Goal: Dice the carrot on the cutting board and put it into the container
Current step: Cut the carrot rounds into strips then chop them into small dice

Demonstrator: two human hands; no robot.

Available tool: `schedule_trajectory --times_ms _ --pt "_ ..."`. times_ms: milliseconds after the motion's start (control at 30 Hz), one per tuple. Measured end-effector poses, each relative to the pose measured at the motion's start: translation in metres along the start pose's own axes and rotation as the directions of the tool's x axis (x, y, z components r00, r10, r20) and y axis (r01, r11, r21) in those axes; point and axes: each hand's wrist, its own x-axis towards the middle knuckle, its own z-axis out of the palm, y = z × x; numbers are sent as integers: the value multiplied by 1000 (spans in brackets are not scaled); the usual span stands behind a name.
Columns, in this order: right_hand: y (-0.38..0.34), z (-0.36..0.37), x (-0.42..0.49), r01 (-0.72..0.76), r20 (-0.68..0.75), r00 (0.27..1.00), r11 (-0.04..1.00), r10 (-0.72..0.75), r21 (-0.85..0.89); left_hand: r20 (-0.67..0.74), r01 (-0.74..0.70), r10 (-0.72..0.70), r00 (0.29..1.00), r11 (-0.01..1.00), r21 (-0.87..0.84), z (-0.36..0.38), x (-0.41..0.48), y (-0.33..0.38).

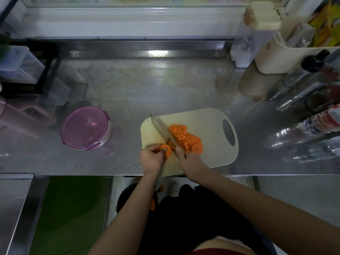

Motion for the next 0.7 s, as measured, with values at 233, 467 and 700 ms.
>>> schedule_trajectory --times_ms 233,467,700 --pt "-12 6 8 54 -52 997 998 -56 -39 -3 -17 17 1000 1000 0 0 1 -1" --pt "-11 -7 14 28 -9 1000 1000 -28 11 -12 -49 50 999 998 34 0 0 -1" --pt "-3 -13 15 100 -32 995 993 -98 64 -24 -50 51 998 998 31 2 -1 -1"
